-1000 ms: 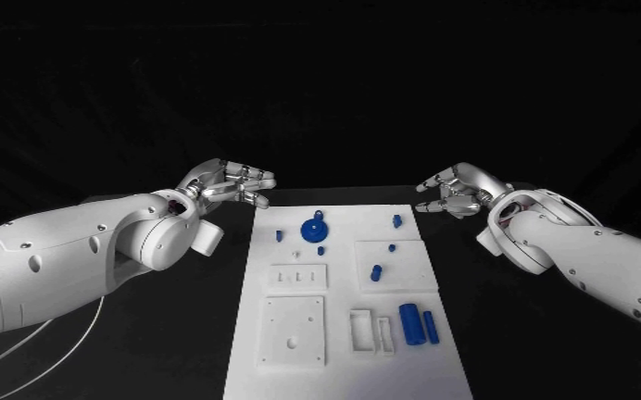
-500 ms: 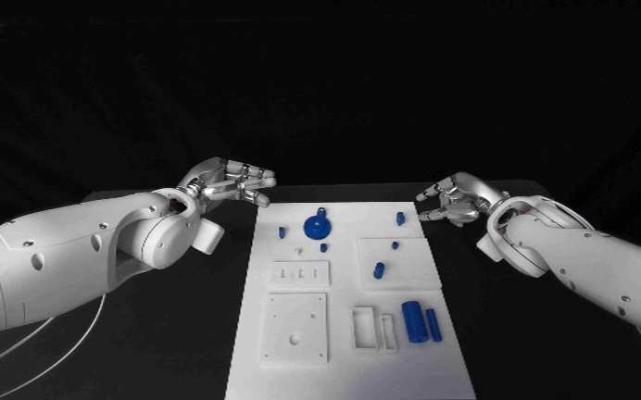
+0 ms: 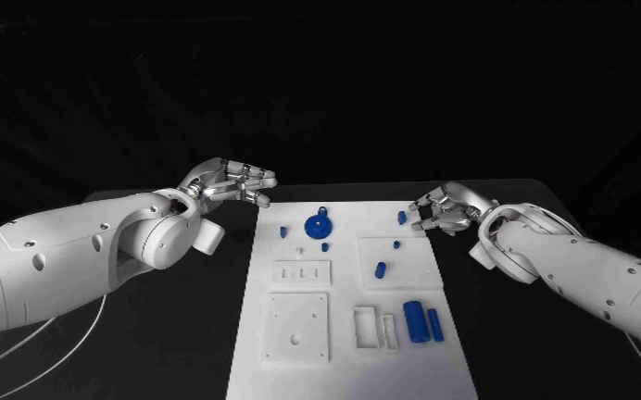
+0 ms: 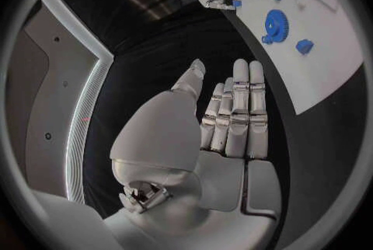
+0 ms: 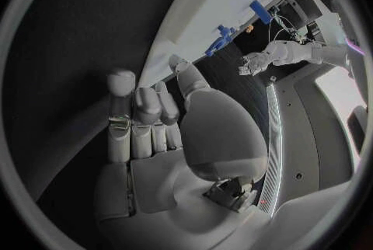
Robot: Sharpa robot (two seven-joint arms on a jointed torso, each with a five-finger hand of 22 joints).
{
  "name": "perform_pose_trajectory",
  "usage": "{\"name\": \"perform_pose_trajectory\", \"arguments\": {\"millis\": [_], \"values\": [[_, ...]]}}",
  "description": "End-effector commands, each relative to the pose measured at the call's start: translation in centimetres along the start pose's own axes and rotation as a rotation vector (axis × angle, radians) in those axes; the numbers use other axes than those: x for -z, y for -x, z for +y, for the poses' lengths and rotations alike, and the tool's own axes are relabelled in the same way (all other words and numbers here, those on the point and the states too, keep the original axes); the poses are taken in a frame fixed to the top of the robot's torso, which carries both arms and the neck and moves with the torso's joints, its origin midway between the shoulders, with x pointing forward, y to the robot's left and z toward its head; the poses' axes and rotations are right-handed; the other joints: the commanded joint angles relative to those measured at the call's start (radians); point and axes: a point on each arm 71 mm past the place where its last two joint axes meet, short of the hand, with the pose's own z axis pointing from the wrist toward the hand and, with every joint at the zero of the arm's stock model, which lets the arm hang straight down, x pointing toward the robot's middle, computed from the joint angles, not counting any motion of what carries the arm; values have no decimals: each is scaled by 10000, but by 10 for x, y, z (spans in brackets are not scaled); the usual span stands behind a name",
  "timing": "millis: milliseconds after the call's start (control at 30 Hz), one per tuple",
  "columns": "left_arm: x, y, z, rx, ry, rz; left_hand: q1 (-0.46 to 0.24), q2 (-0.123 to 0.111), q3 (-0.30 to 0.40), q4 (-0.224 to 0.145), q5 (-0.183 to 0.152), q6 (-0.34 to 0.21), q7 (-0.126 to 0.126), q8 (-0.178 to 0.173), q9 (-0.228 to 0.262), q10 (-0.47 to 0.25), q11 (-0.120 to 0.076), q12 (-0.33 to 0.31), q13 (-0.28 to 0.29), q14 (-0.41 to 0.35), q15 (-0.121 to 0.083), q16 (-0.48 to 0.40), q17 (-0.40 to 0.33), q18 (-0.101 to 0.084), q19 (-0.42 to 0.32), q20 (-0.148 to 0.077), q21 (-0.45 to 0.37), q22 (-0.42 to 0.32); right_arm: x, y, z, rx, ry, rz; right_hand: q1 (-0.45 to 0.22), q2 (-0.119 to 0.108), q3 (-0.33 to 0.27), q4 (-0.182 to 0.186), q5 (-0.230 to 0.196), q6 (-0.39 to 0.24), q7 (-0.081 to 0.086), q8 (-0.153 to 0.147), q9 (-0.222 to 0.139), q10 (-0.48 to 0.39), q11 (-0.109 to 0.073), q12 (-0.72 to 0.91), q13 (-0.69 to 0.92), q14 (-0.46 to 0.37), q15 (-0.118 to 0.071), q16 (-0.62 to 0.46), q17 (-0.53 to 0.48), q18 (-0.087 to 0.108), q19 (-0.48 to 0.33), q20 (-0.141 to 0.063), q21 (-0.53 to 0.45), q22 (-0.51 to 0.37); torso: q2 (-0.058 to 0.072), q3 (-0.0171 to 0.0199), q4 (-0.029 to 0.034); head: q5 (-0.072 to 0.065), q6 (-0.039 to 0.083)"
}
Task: Assemble the parts on the task board
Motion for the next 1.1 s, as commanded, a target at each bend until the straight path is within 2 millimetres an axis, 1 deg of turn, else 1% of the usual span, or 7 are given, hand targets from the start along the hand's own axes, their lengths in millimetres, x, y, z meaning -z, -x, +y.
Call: {"name": "perform_pose_trajectory", "arguments": {"millis": [33, 67, 200, 433, 567, 900, 1100], "values": [[-1, -3, -2, 25, -122, 152, 2, 92, -3, -60, 36, -41, -26, 17, -4, -6, -19, -33, 14, -5, -11, -40, -11, -48, -48, -14, 52, 16, -1, -3, 1, 94, 94, 234, -57, 96, 23, -60, -81, -46, 43, 23, -10, 11, -27, -4, 18, -5, -25, 27, 22, -33, 454, -61, -42, 492, -7, -6, 5, -3, 1], [-1, -3, -1, 26, -120, 157, 5, 92, -4, -67, 38, -45, -24, 16, -5, -28, -14, -32, 15, -3, -10, -38, -10, -47, -49, -13, 56, 19, -1, -4, 2, 102, 92, 227, -57, 96, 23, -60, -81, -46, 43, 23, -10, 11, -27, -4, 18, -5, -25, 27, 22, -33, 454, -61, -42, 492, -7, 1, 0, -11, -1], [0, -3, -1, 28, -99, 155, 5, 92, -4, -67, 38, -45, -24, 16, -5, -28, -14, -32, 15, -3, -10, -38, -10, -47, -49, -13, 56, 19, -3, -7, 3, 101, 90, 194, -113, 104, 38, -41, -127, -37, 67, 24, -10, 20, -12, 10, 25, 3, -15, 46, 43, -16, 461, -52, -47, 500, -7, -11, -17, 16, 41], [0, -3, -1, 32, -86, 168, 13, 101, -1, -78, 39, -41, -22, 17, -4, -51, -9, -32, 15, -1, -10, -35, -9, -41, -46, -14, 68, 27, -5, -12, 5, 66, 84, 115, -197, 114, 19, 40, -222, 9, 103, 28, -7, 32, 13, 33, 38, 20, 4, 75, 73, 14, 475, -33, -23, 510, -11, -7, 24, -9, 35], [0, -3, -1, 32, -78, 164, 13, 101, -1, -78, 39, -41, -22, 17, -4, -51, -9, -32, 15, -1, -10, -35, -9, -41, -46, -14, 68, 27, -6, -15, 6, 43, 73, 125, -207, 124, 17, 66, -229, 49, 115, 27, -7, 38, 26, 45, 44, 26, 13, 84, 83, 23, 477, -24, -14, 511, -7, -15, 9, 9, 23], [0, -3, -1, 28, -51, 148, 5, 106, -7, -84, 33, -50, -21, 16, -5, -58, -9, -30, 15, 4, -11, -27, -6, -37, -51, -13, 87, 38, -8, -18, 6, -6, 67, 153, -274, 184, 5, 172, -291, 123, 138, 24, -11, 64, 57, 85, 63, 45, 36, 132, 136, 54, 482, 3, 41, 520, -3, 8, -10, 42, 23], [0, -4, -1, 31, -36, 174, 5, 106, -7, -84, 33, -50, -21, 16, -5, -58, -9, -30, 15, 4, -11, -27, -6, -37, -51, -13, 87, 38, -9, -21, 8, -82, 90, 165, -296, 238, 8, 220, -383, 187, 142, 20, -13, 75, 75, 107, 75, 52, 48, 151, 158, 63, 485, 16, 77, 526, -6, 8, -10, 69, 34]]}}
